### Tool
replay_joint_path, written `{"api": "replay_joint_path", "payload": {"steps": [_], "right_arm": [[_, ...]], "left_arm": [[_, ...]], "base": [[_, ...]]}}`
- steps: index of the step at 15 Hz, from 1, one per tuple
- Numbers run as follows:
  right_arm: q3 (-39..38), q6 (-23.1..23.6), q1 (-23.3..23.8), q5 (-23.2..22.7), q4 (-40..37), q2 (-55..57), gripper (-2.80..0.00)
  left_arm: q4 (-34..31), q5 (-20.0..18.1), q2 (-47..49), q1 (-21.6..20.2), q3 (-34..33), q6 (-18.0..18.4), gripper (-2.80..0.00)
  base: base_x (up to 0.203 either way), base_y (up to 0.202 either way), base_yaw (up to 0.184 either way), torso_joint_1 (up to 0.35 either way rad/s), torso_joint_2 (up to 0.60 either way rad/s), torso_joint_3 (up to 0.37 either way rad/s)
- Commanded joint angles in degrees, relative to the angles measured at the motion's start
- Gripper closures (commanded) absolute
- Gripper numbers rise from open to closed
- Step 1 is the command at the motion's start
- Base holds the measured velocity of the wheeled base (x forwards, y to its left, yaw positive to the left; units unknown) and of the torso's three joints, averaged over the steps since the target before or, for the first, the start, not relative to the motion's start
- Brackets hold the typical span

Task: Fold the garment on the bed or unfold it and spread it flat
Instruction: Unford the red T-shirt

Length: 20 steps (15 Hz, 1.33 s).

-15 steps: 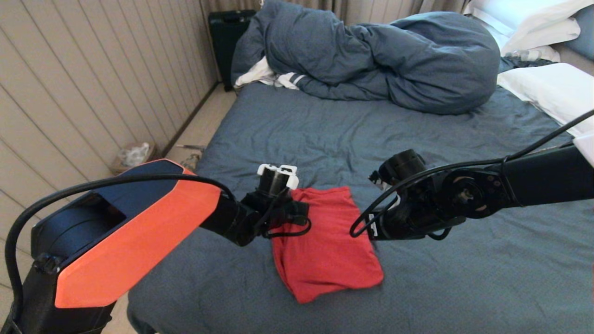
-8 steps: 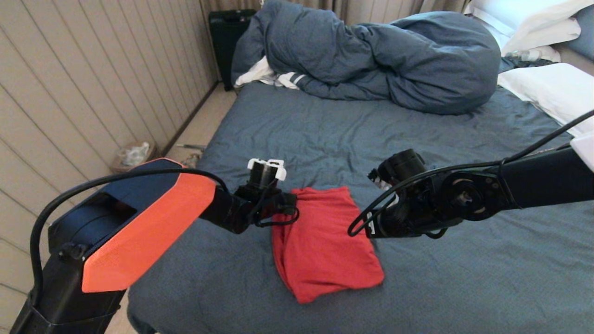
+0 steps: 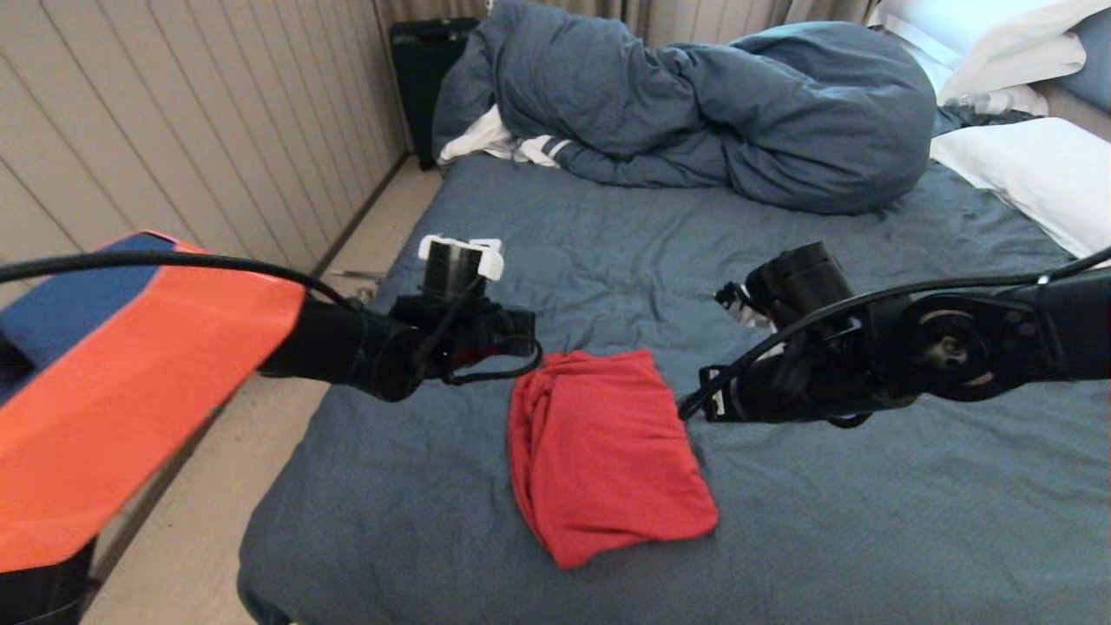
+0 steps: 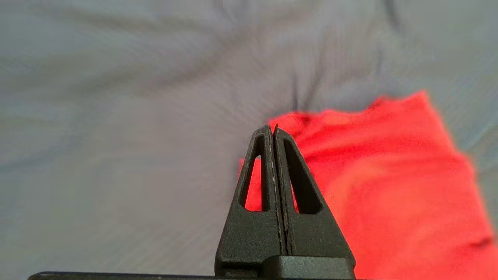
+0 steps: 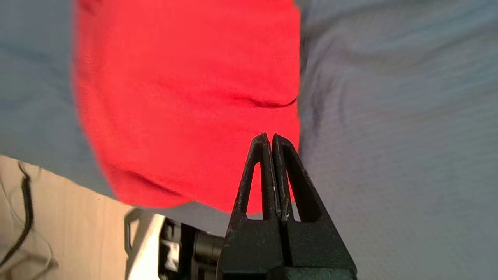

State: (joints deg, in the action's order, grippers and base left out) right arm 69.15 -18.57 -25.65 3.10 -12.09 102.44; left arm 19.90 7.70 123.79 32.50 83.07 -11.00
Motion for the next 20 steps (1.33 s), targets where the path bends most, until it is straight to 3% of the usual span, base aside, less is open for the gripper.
{"api": "replay_joint_path", "payload": {"steps": [1, 5, 7, 10, 14, 16, 18, 20], "right_arm": [[-1.1, 0.0, 0.4, 0.3, 0.0, -6.8, 0.00], [-7.7, 0.4, 3.6, 2.9, 0.3, -20.8, 0.00], [-13.1, 1.1, 5.8, 3.9, 0.4, -27.6, 0.00], [-21.0, 2.8, 7.9, 4.5, 0.5, -36.6, 0.00], [-33.8, 4.3, 8.4, 6.0, 1.8, -48.6, 0.00], [-41.3, 5.3, 8.4, 9.7, 6.1, -55.1, 0.00], [-46.9, 7.2, 8.1, 16.7, 8.1, -60.7, 0.00], [-52.0, 8.5, 8.4, 20.1, 8.6, -66.0, 0.00]], "left_arm": [[0.0, 1.2, -11.0, 0.0, -4.3, 0.0, 0.00], [-0.4, 5.0, -31.8, -1.7, -20.3, 0.1, 0.00], [-0.5, 7.0, -41.6, -5.7, -29.2, 0.1, 0.00], [-1.2, 8.5, -54.6, -14.9, -40.1, 0.8, 0.00], [-5.7, 8.2, -70.8, -18.8, -51.5, 1.5, 0.00], [-8.6, 7.3, -78.3, -19.3, -58.2, 1.2, 0.00], [-10.2, 7.4, -84.9, -19.5, -63.8, 1.0, 0.00], [-13.1, 11.1, -90.3, -20.0, -68.3, 1.0, 0.00]], "base": [[0.000, 0.000, 0.000, 0.000, 0.00, 0.000], [0.000, 0.000, 0.000, 0.000, 0.00, 0.000], [0.000, 0.000, 0.000, 0.000, 0.00, 0.000], [0.000, 0.000, 0.000, 0.000, 0.00, 0.000], [0.000, 0.000, 0.000, 0.000, 0.00, 0.000], [0.000, 0.000, 0.000, 0.000, 0.00, 0.000], [0.000, 0.000, 0.000, 0.000, 0.00, 0.000], [0.000, 0.000, 0.000, 0.000, 0.00, 0.000]]}}
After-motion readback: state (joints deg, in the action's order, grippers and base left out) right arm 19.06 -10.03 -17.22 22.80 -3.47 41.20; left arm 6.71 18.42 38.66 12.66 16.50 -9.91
